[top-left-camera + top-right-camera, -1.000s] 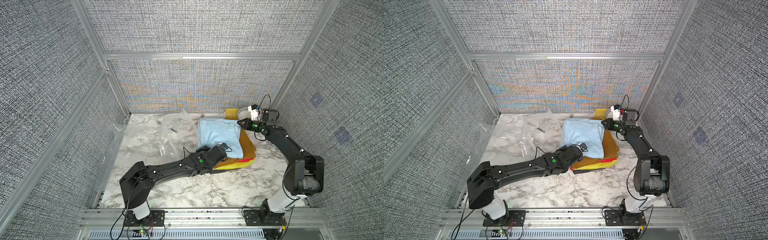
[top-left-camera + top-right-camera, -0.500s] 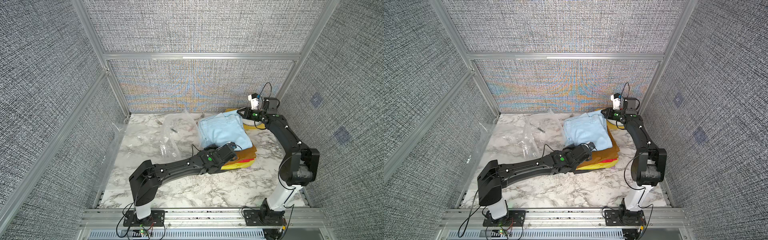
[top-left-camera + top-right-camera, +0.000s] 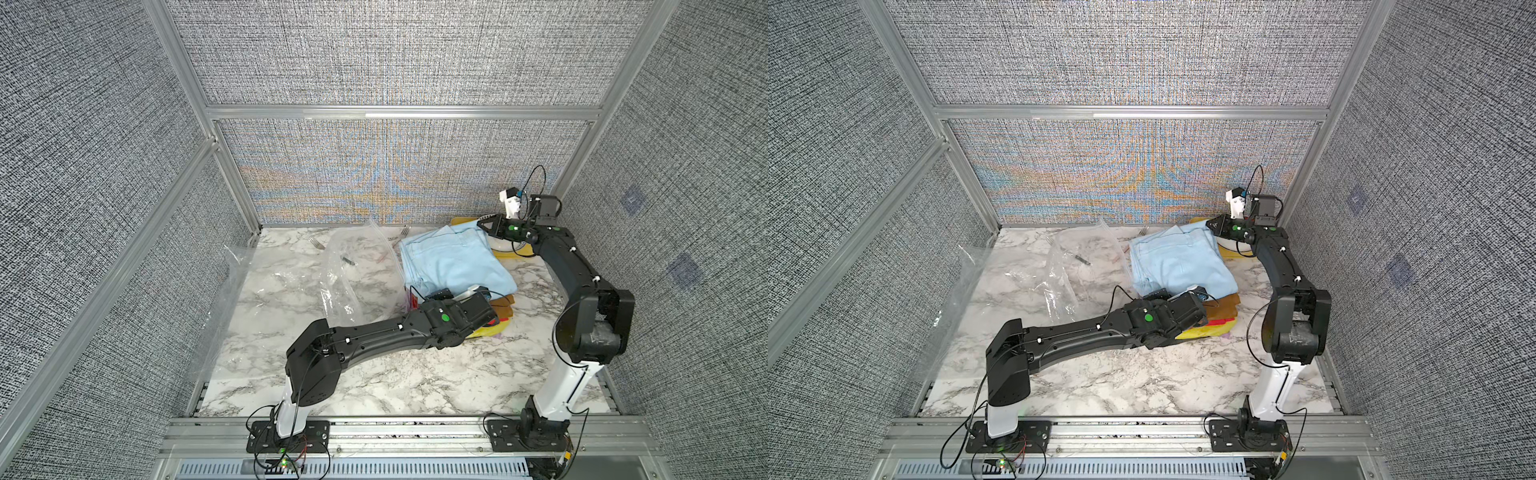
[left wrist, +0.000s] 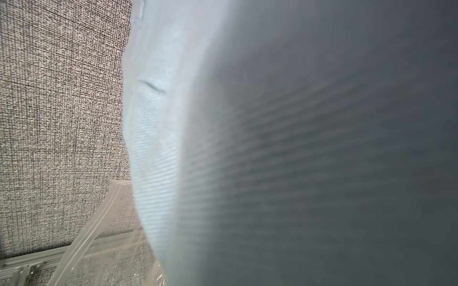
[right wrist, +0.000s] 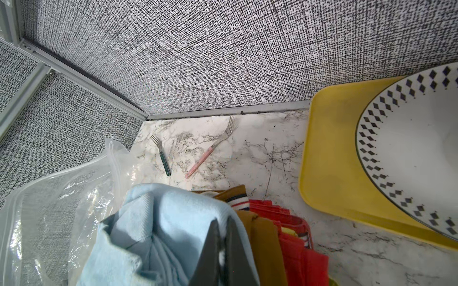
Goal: Take the trousers out of the vacuum bag
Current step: Place the trousers at the center of the board.
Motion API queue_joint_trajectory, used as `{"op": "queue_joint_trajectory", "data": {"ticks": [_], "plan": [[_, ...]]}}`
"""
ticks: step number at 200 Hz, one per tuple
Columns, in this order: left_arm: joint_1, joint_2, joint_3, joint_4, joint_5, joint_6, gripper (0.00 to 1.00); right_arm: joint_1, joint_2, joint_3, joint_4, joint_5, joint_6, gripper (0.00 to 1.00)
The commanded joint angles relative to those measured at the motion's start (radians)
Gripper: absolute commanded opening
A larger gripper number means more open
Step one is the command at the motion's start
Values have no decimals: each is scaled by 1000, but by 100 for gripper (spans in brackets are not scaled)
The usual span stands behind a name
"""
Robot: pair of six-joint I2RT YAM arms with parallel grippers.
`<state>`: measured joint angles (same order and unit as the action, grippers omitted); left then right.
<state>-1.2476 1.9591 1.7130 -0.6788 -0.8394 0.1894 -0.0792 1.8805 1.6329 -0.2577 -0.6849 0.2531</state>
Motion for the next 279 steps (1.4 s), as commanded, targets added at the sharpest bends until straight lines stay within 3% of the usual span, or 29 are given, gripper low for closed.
{"op": "queue_joint_trajectory", "data": {"ticks": [1,80,176,222,248,279], "plan": [[-7,-4,11,-52,-48,18,0,-7,-5,3,99,19,12,0],[-34,-65,9,-145,5,41,0,-13,-64,-64,99,24,11,0],[-57,60,85,-154,78,9,3,-68,-52,-123,151,3,39,0],[-56,90,109,-176,96,-11,43,-74,-20,-111,153,-12,43,0],[-57,65,94,-185,141,-39,55,-75,-14,-110,153,-15,46,0],[-55,-17,65,-165,211,-64,63,-75,-23,-107,143,-12,46,0]]}}
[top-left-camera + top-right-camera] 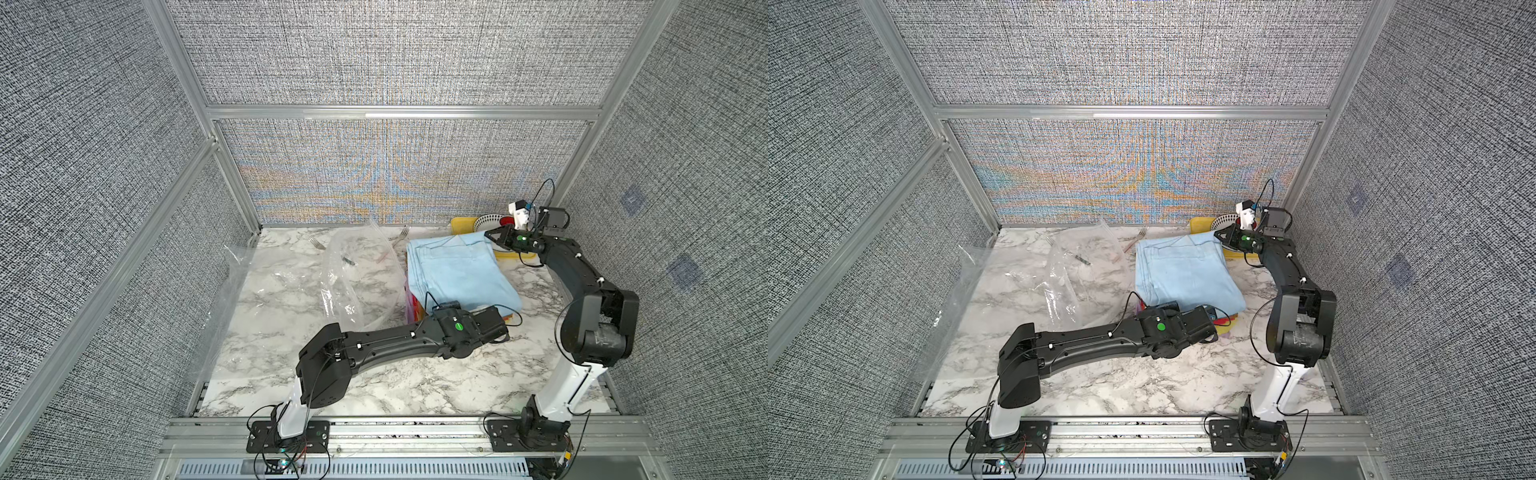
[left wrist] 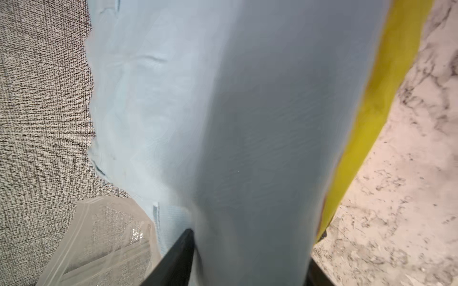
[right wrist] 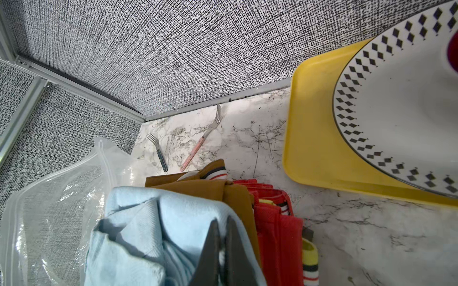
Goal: Take the trousers out of the vacuum bag
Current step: Place the trousers at the center of the board, then reset both arms
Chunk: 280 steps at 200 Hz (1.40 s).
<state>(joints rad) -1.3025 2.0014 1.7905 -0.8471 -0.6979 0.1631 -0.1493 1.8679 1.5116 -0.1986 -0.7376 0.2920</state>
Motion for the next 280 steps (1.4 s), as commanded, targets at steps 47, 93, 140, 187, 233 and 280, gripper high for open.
{"op": "queue_joint_trajectory", "data": {"ticks": [47,93,140,187,233,280], "plan": [[43,-241,-93,87,209,-98,76,12,-83,15,2,186,-48,25],[136,-406,-188,188,285,-154,84,59,-162,29,-99,364,-131,42],[275,-586,-289,248,282,-211,92,177,-280,-25,-138,435,-190,48],[450,-737,-366,269,189,-241,100,221,-368,-132,-110,447,-195,69],[693,-877,-523,378,217,-265,100,221,-468,-227,-59,549,-214,77],[958,-882,-627,392,226,-252,100,215,-646,-407,124,720,-241,94]]}}
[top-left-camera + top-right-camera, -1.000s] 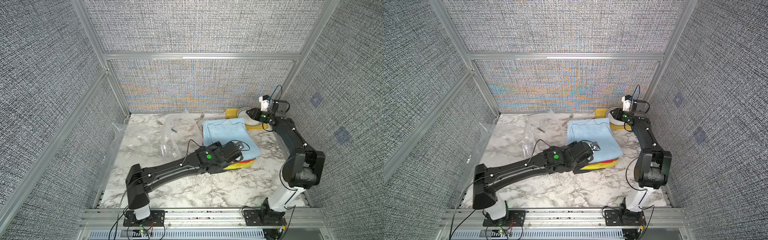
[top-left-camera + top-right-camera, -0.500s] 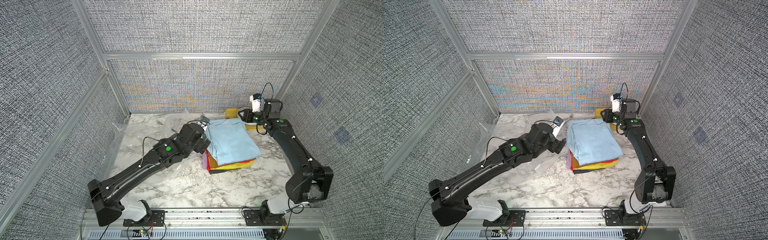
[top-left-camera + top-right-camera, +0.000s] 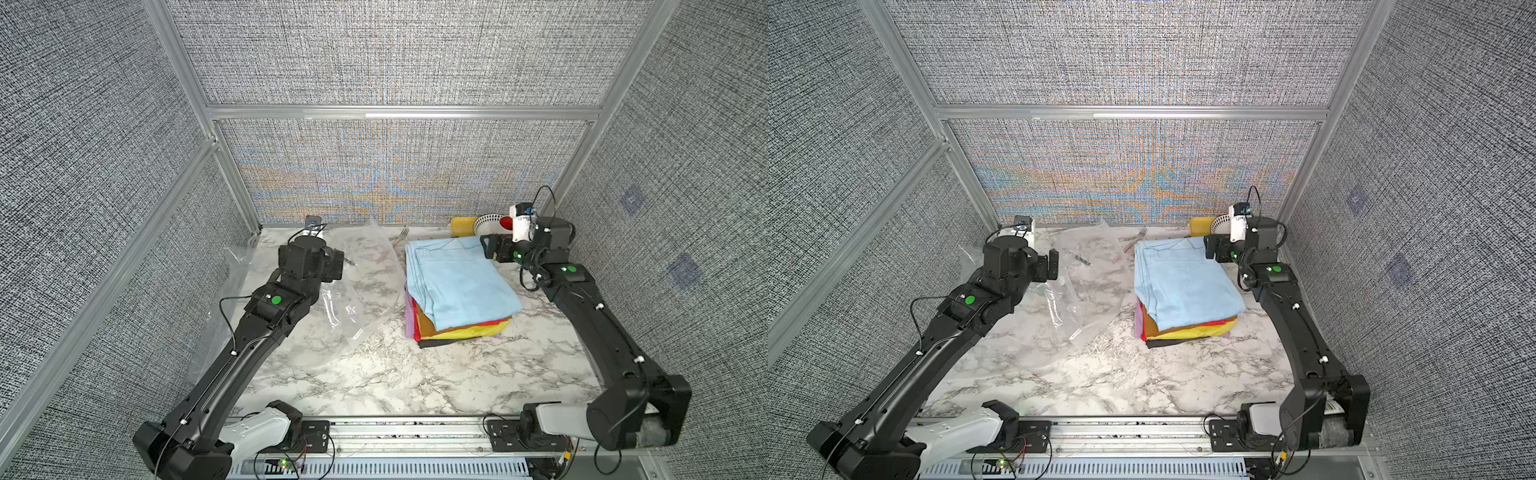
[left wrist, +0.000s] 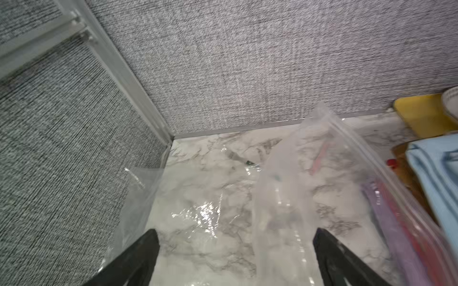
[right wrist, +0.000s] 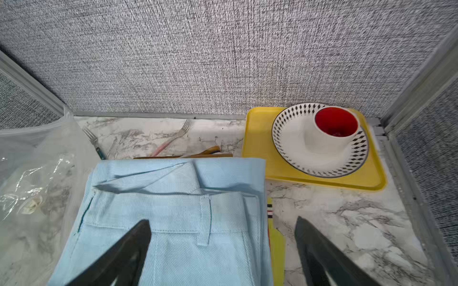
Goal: Take the trousers out of the vacuum bag
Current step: Reset both arms
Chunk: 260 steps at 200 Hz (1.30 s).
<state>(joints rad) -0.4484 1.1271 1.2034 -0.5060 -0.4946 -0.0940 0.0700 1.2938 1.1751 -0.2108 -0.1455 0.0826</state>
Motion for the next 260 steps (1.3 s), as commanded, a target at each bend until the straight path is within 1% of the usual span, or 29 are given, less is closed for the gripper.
{"op": "queue_joint_trajectory", "data": {"ticks": [1,24,37,49,69,88,107,127,147,173,190,203,214,238,260], "plan": [[111,-8,-43,54,27,5,100,-5,-76,-74,140,133,-33,94],[256,5,-135,139,89,-20,100,-32,-146,-185,246,207,-65,96],[305,37,-176,178,92,-34,100,-67,-161,-233,291,211,-61,96],[319,73,-217,231,85,-29,100,-107,-158,-266,316,201,-44,96],[326,136,-297,374,82,-1,100,-175,-137,-310,345,156,-28,96],[342,193,-325,417,95,4,100,-227,-114,-365,408,149,-27,96],[363,230,-354,461,116,12,100,-282,-83,-467,533,134,-27,96],[384,257,-400,533,158,20,100,-308,-50,-580,723,105,-26,96],[399,293,-435,603,195,31,100,-307,-9,-657,851,71,-30,96],[402,349,-491,741,216,43,100,-296,52,-701,925,58,-24,96],[408,396,-489,758,263,53,100,-280,76,-715,974,41,-15,96],[407,421,-493,787,295,56,100,-260,87,-697,959,33,-38,96],[407,420,-487,777,321,64,100,-238,95,-687,948,40,-63,96],[407,411,-559,918,358,57,100,-186,98,-675,935,48,-95,96],[407,395,-577,933,380,74,100,-139,94,-687,952,73,-118,96]]}}
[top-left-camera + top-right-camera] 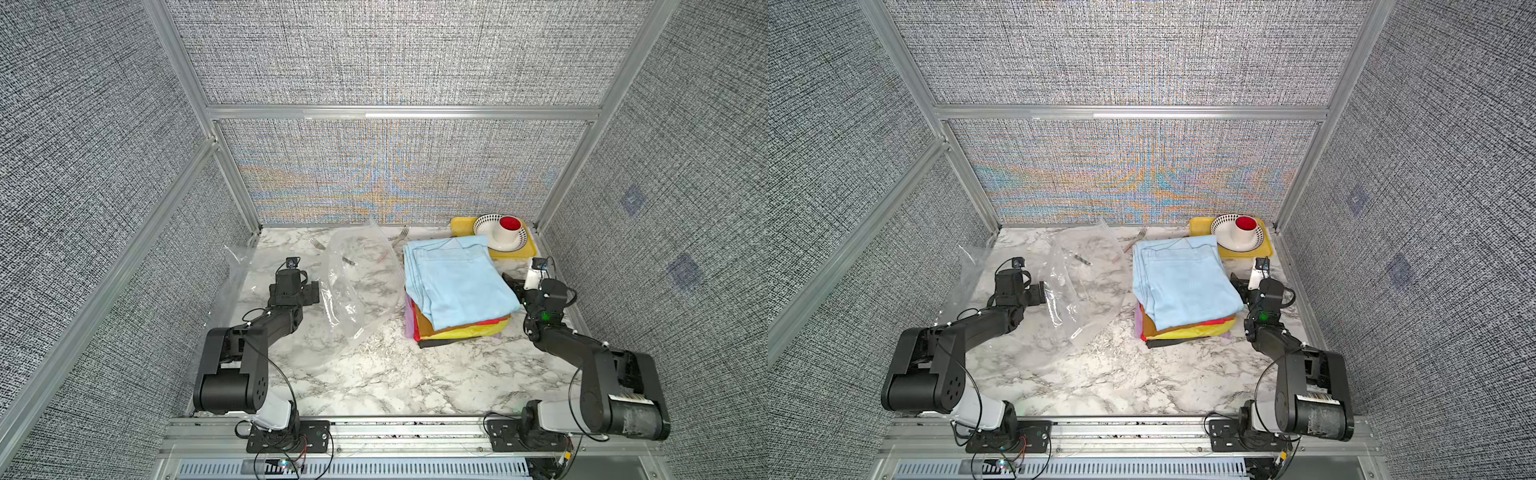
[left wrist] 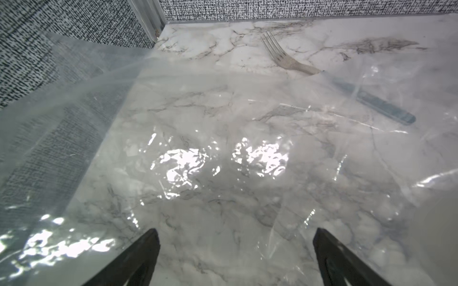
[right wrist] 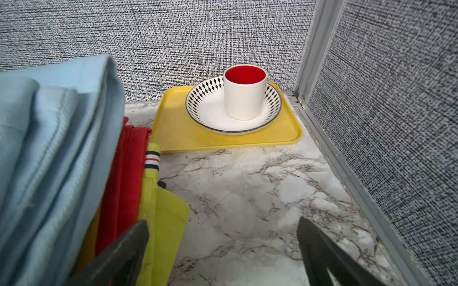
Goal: Take the trousers out of the vacuum bag
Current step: Reset both arms
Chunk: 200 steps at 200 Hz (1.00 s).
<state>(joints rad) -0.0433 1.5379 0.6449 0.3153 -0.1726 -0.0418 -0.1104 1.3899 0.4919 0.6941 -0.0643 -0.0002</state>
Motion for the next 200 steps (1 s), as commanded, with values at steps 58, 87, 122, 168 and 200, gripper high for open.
{"op": "queue_joint_trajectory", "data": {"ticks": [58,87,122,168,200], "plan": [[0,-38,-66,174,54,25,100,116,37,-111,212,1,-50,97],[-10,-47,-92,213,36,27,100,121,71,-143,280,8,-51,97],[-18,-53,-109,236,21,34,100,121,98,-145,313,1,-59,97],[-24,-62,-155,313,22,40,100,121,95,-191,388,16,-52,97],[-24,-52,-195,385,25,40,100,121,101,-224,448,28,-46,97]]}}
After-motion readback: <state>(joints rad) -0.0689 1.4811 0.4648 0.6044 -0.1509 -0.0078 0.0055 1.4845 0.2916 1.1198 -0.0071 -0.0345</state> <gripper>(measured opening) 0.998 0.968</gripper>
